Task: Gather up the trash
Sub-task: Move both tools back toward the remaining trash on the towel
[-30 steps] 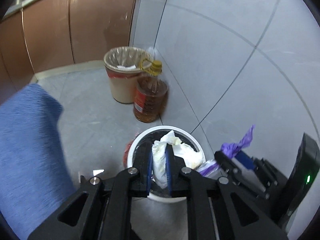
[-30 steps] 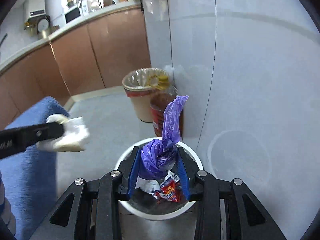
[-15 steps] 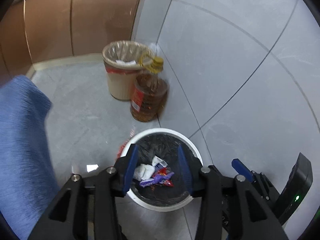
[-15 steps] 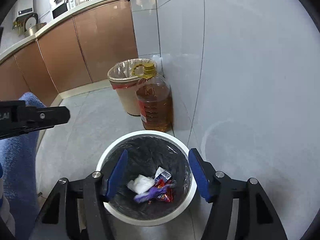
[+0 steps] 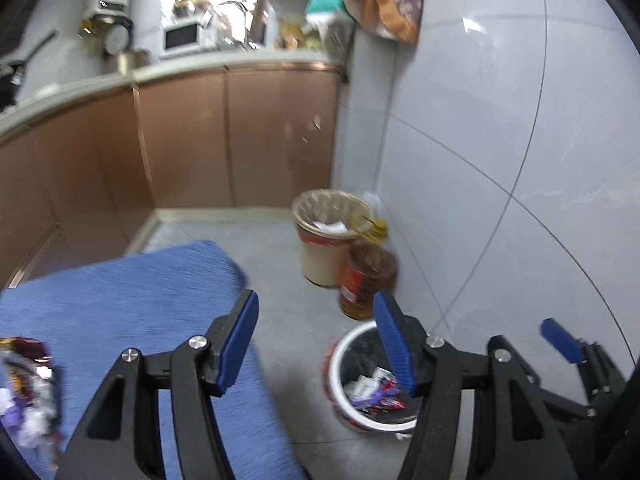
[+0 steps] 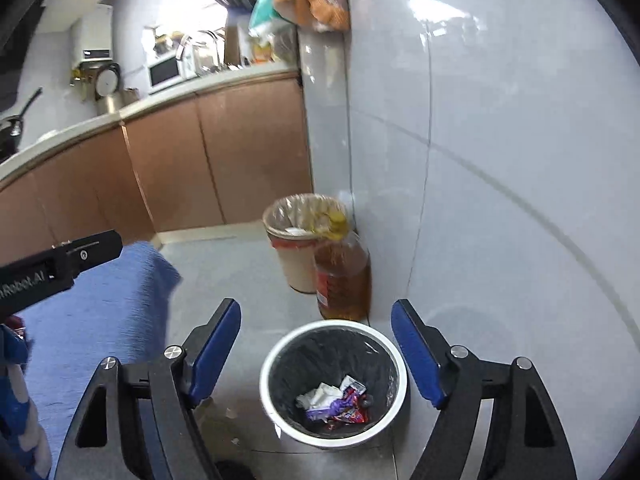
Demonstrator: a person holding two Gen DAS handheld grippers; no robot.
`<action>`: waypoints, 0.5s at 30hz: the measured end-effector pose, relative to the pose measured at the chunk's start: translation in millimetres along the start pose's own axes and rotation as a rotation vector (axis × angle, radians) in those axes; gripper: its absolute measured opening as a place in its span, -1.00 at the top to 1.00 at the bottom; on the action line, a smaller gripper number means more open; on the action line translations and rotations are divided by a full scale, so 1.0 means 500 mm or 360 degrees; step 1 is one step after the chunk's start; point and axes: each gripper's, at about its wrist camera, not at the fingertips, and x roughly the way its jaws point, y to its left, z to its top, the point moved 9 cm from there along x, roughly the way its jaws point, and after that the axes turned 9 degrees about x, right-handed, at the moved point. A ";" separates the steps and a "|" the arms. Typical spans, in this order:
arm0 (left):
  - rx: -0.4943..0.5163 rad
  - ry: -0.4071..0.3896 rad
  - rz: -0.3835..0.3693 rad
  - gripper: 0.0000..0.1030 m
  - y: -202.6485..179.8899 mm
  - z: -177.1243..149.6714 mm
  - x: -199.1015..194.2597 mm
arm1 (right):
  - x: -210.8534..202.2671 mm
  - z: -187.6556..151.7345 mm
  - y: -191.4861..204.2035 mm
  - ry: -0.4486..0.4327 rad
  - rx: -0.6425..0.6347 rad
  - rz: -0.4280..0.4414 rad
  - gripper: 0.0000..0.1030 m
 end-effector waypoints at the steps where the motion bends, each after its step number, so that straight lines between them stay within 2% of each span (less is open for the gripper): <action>1: 0.0002 -0.0025 0.0027 -0.12 0.011 0.000 -0.019 | -0.017 0.003 0.013 -0.0016 -0.0018 0.0014 -0.49; 5: 0.0003 -0.0139 0.0171 -0.12 0.065 -0.005 -0.115 | -0.079 0.008 0.062 -0.0076 -0.0093 0.0064 -0.55; 15: -0.0061 -0.0267 0.0355 -0.14 0.166 -0.044 -0.289 | -0.214 0.016 0.148 -0.0217 -0.0207 0.0133 -0.60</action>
